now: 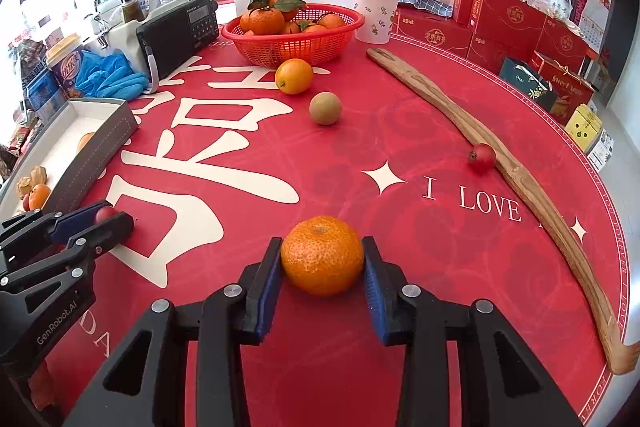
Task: Organize fruits
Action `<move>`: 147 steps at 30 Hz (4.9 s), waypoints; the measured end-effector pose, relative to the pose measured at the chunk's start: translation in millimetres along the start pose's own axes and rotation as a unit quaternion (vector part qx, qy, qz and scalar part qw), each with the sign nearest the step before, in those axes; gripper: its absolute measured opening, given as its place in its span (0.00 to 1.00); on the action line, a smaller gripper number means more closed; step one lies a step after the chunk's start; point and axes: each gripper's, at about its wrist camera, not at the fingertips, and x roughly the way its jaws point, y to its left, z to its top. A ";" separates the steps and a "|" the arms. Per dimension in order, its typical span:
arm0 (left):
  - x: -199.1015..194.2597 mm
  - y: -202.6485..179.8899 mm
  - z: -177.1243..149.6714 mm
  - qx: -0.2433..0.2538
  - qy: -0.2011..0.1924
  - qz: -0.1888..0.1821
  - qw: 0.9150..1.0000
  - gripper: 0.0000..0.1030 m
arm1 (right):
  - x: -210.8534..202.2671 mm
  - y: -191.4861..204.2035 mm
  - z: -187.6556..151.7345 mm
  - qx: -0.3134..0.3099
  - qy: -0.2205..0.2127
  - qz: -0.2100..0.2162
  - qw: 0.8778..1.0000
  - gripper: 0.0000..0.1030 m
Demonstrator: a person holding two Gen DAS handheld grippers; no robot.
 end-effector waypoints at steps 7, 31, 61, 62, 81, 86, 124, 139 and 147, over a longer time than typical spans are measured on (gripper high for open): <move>0.0 0.1 -0.2 -0.001 0.000 0.000 1.000 0.24 | -0.1 0.3 -0.1 -0.001 0.000 0.000 1.000 0.38; -0.8 -0.6 -0.5 0.000 -0.001 0.000 1.000 0.24 | 0.2 0.3 -0.2 -0.001 0.000 -0.001 1.000 0.38; -1.0 -0.5 -1.3 -0.001 -0.002 -0.001 1.000 0.24 | 0.4 0.8 -0.5 -0.001 0.000 -0.001 1.000 0.38; -1.0 -0.5 -1.3 -0.001 -0.002 -0.001 1.000 0.24 | 0.4 0.7 -0.6 -0.001 0.000 -0.001 1.000 0.38; -1.3 -0.7 -1.8 -0.001 -0.002 0.000 1.000 0.24 | 0.4 1.0 -0.8 -0.002 0.000 -0.001 1.000 0.38; -1.2 -0.8 -1.7 -0.001 -0.002 0.000 1.000 0.24 | 0.4 1.2 -0.7 -0.002 0.000 -0.001 1.000 0.38; -38.2 21.2 8.8 -0.031 -0.057 -0.017 0.998 0.25 | -5.1 -16.5 5.7 0.062 -0.009 0.095 0.994 0.38; -61.1 118.6 -12.7 -0.130 -0.063 0.041 0.989 0.24 | -15.1 87.2 42.4 -0.025 -0.002 0.147 0.989 0.38; -66.4 161.0 -35.4 -0.181 -0.054 0.056 0.980 0.24 | 0.1 172.0 61.8 -0.089 0.029 0.194 0.977 0.38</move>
